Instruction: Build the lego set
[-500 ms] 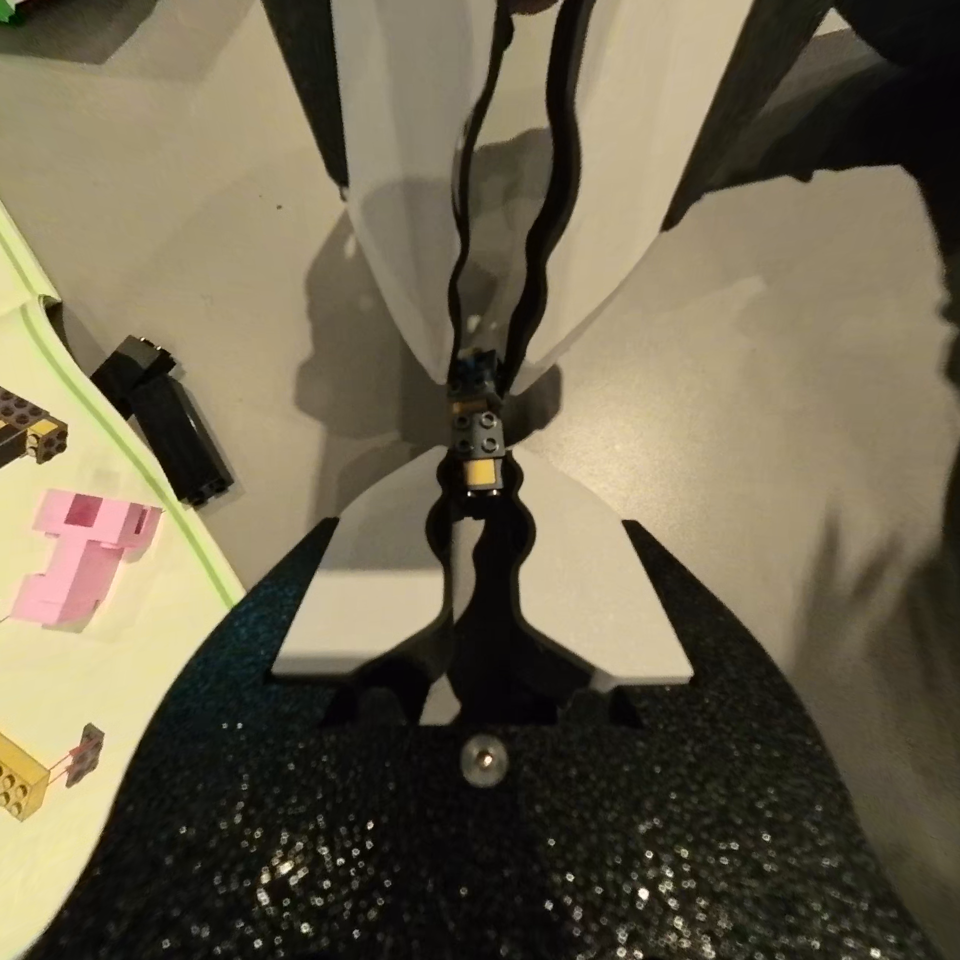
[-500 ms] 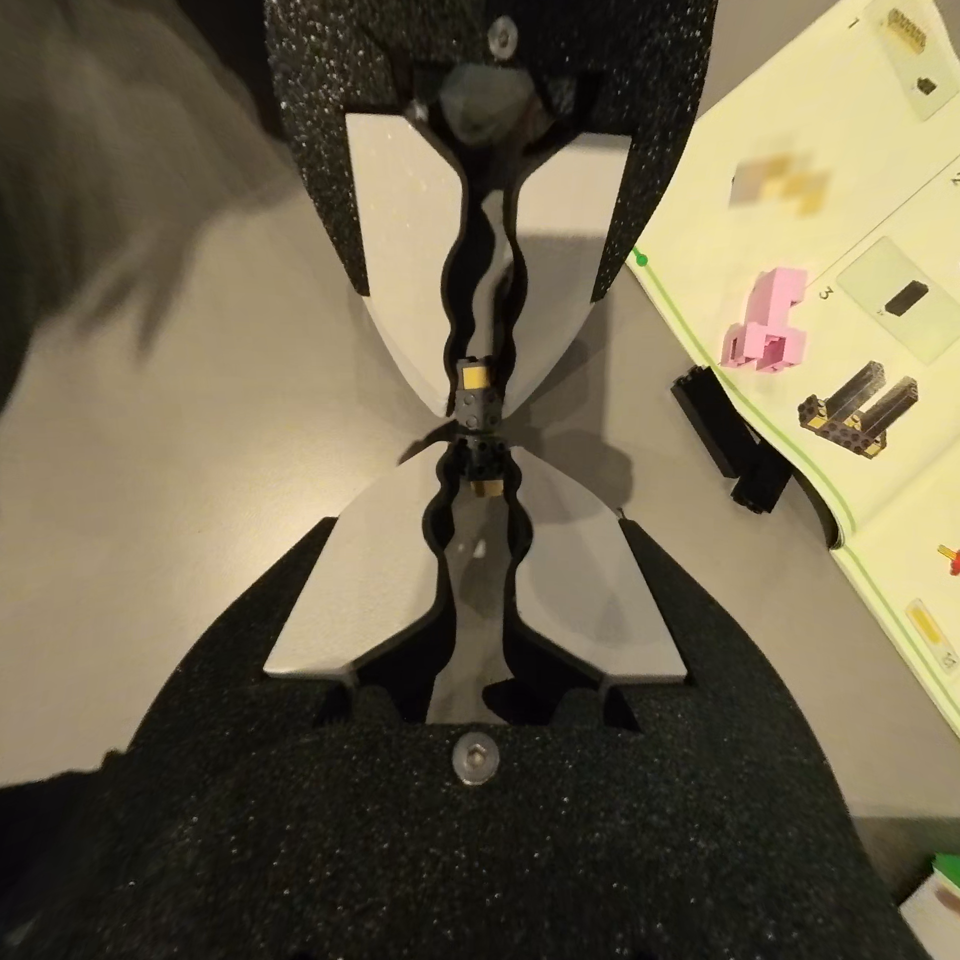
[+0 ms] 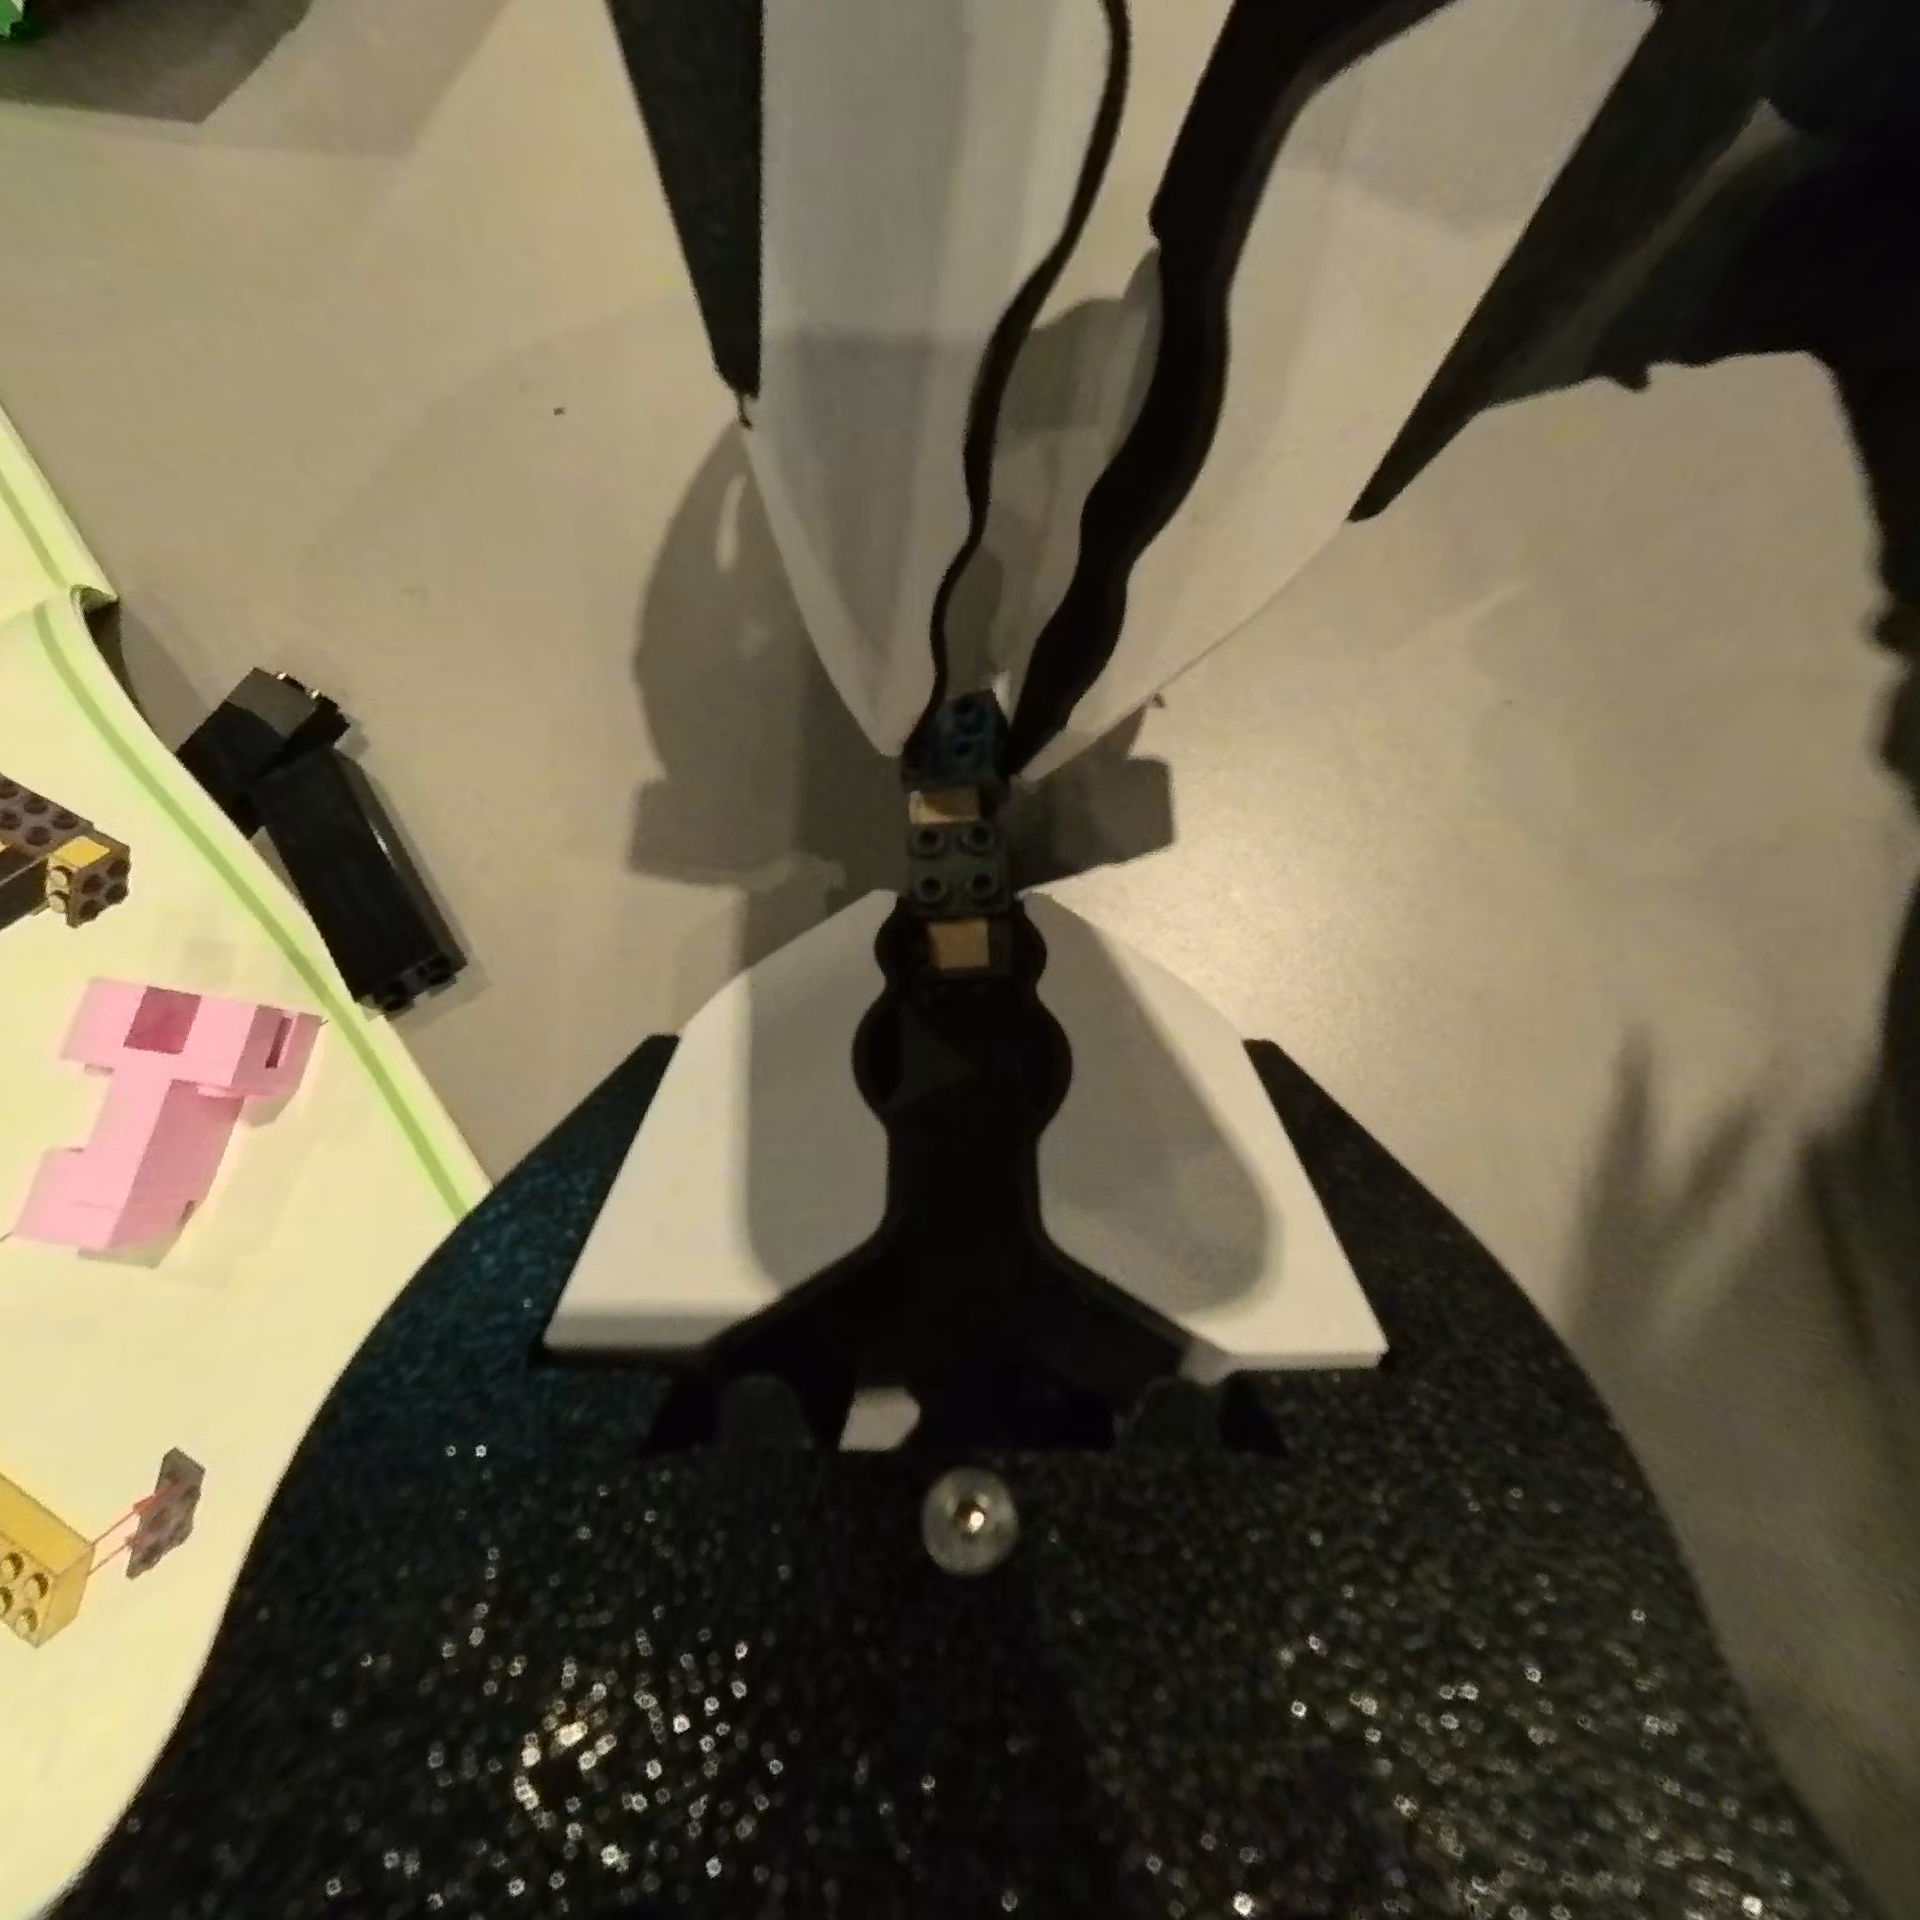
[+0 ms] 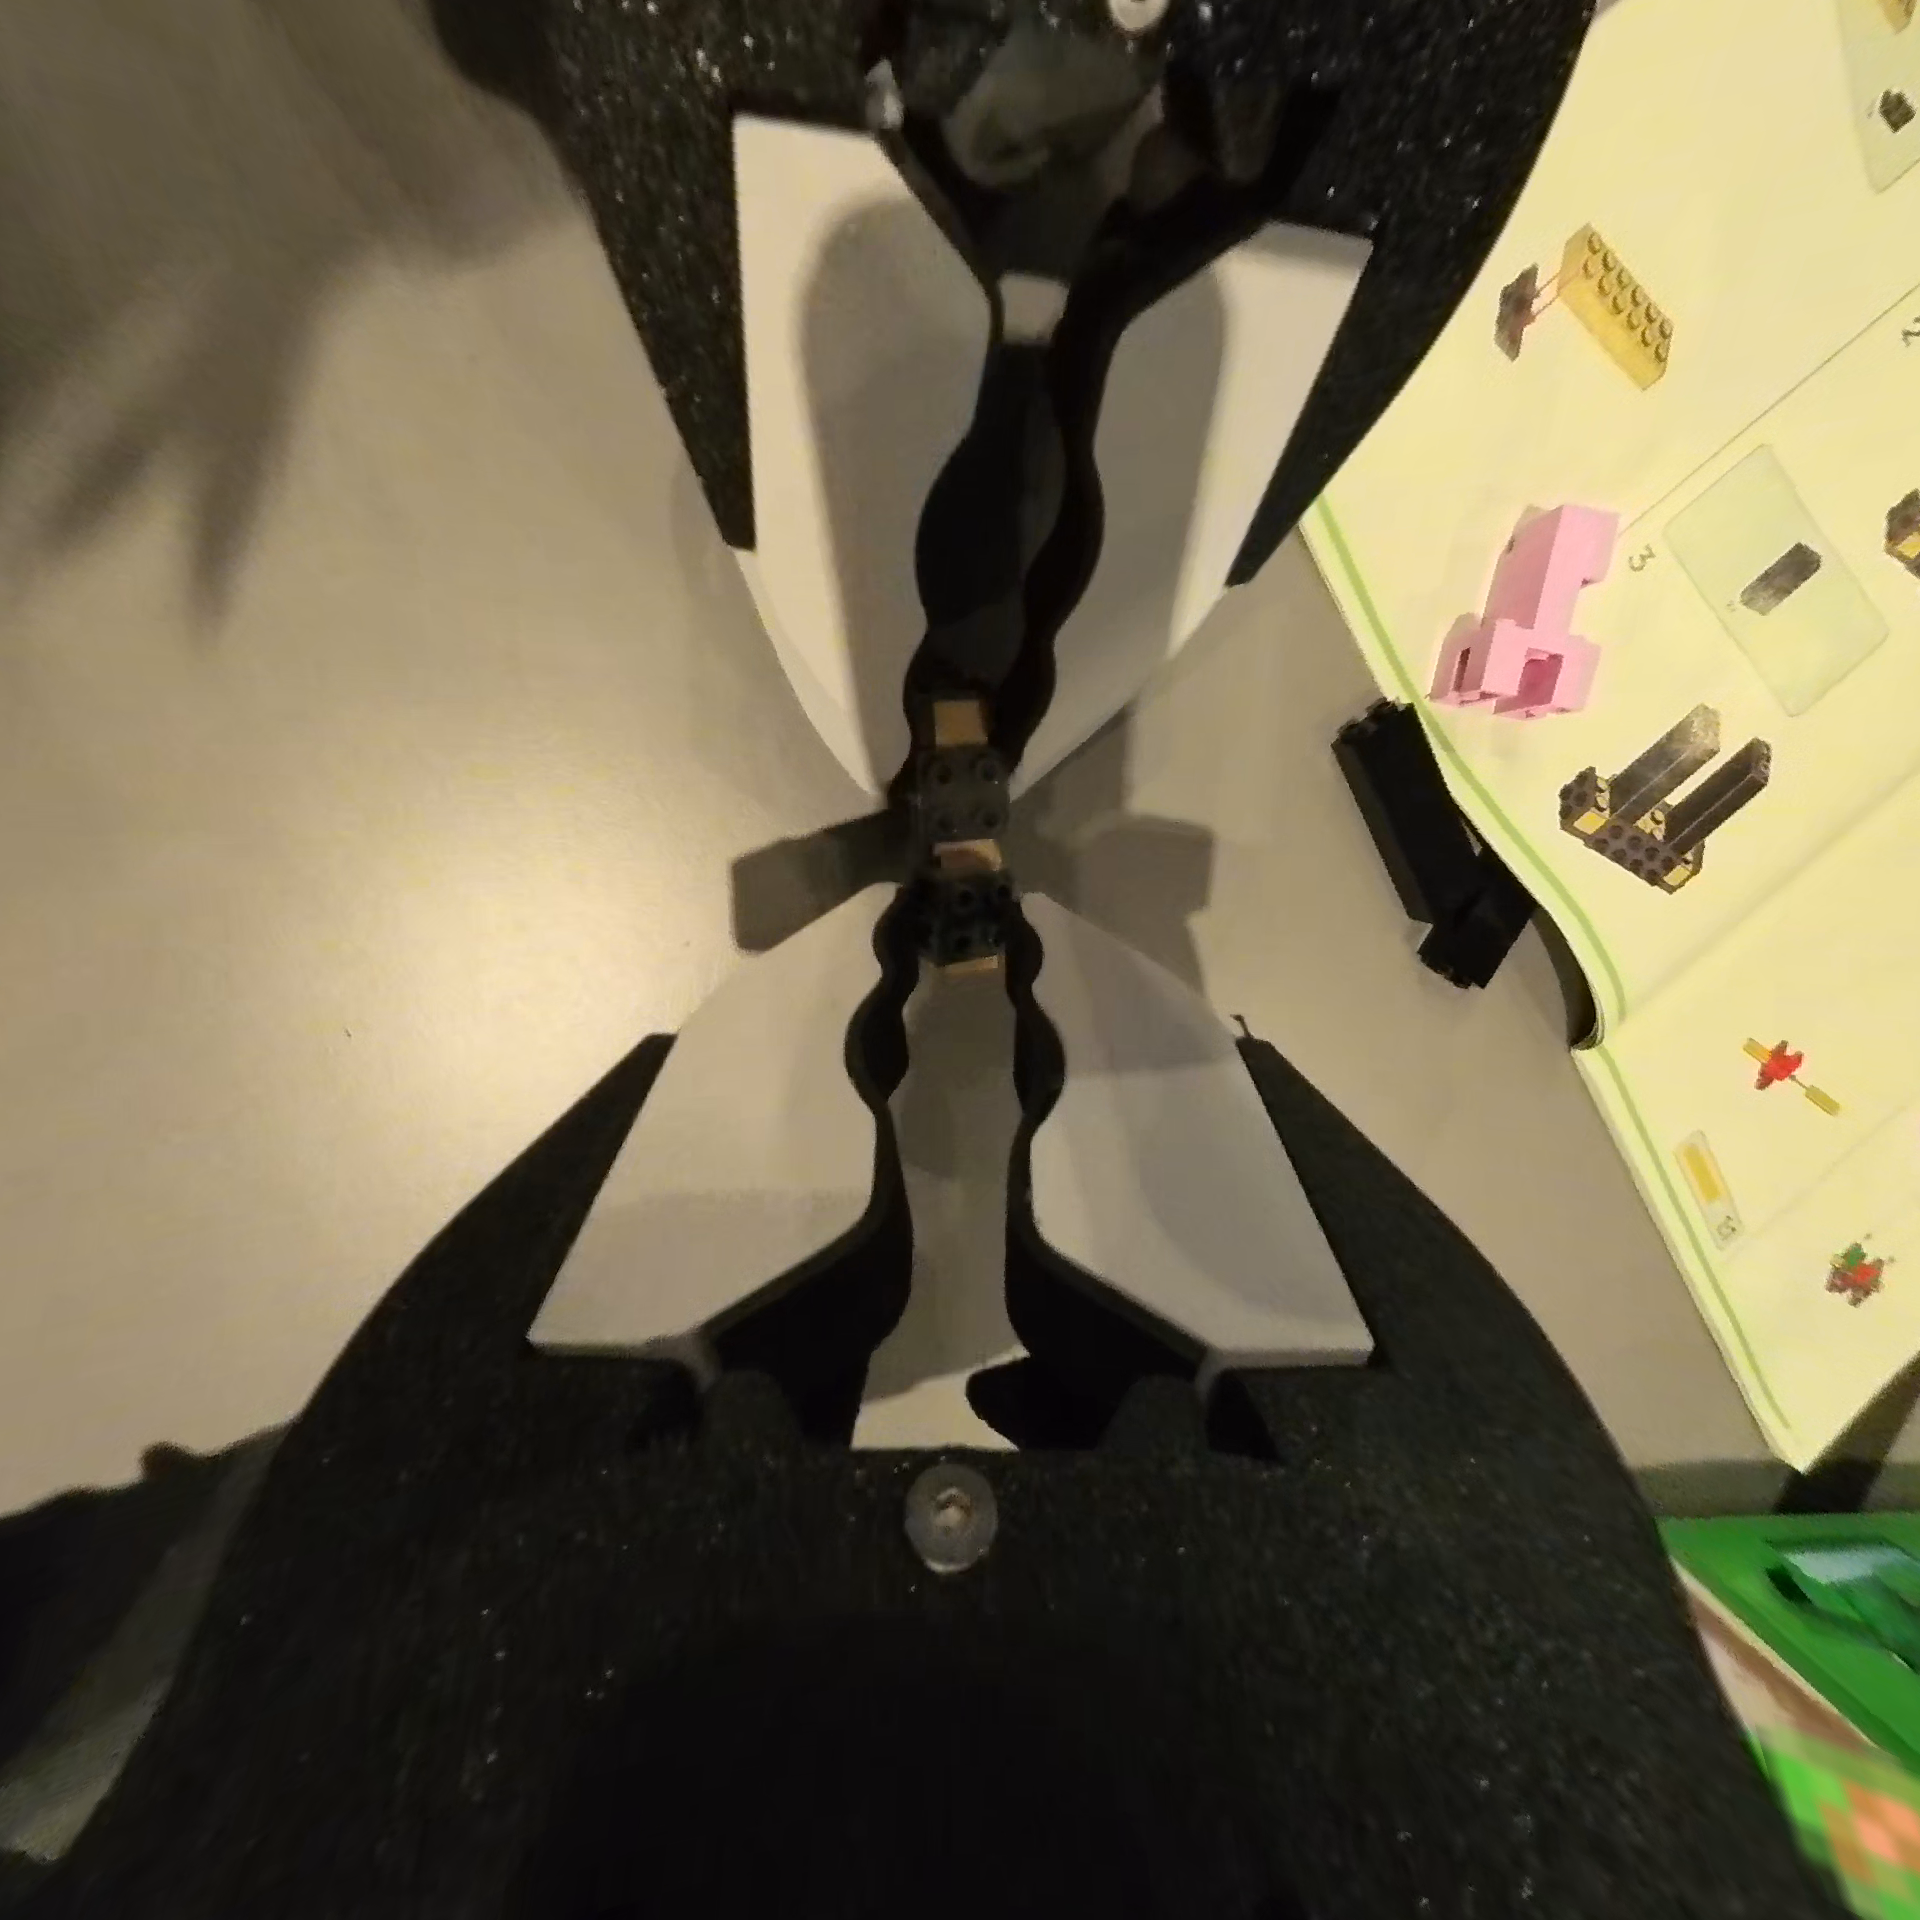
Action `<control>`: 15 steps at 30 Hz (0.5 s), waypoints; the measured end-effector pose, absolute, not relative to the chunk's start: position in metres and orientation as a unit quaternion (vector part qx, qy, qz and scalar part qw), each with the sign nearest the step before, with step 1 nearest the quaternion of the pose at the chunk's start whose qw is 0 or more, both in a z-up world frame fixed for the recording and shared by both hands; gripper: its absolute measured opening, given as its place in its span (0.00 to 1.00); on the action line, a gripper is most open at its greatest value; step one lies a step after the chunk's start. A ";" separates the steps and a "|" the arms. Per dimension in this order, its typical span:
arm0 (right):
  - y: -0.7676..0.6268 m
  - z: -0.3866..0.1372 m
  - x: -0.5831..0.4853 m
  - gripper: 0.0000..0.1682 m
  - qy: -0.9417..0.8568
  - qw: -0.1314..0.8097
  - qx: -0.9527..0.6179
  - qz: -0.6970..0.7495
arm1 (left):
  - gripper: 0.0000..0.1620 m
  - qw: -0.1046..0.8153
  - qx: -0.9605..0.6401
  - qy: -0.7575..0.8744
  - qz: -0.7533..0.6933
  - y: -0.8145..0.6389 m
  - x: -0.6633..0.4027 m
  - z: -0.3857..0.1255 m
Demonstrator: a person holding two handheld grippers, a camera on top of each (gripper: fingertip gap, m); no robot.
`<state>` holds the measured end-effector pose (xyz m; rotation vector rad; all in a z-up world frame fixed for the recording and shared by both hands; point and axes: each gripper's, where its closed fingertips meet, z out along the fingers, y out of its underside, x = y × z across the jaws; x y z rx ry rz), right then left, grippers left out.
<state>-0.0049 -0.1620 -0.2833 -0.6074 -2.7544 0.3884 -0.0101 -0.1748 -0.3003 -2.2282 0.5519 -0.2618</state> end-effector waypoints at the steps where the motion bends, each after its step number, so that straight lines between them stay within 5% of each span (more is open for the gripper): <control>1: -0.162 -0.283 -0.005 0.09 -0.957 0.149 -0.209 0.132 | 0.11 0.404 -0.882 0.219 -0.104 -0.175 -0.010 -0.300; 15: -0.162 -0.288 -0.008 0.13 -0.956 0.153 -0.218 0.128 | 0.11 0.404 -0.882 0.219 -0.104 -0.175 -0.010 -0.300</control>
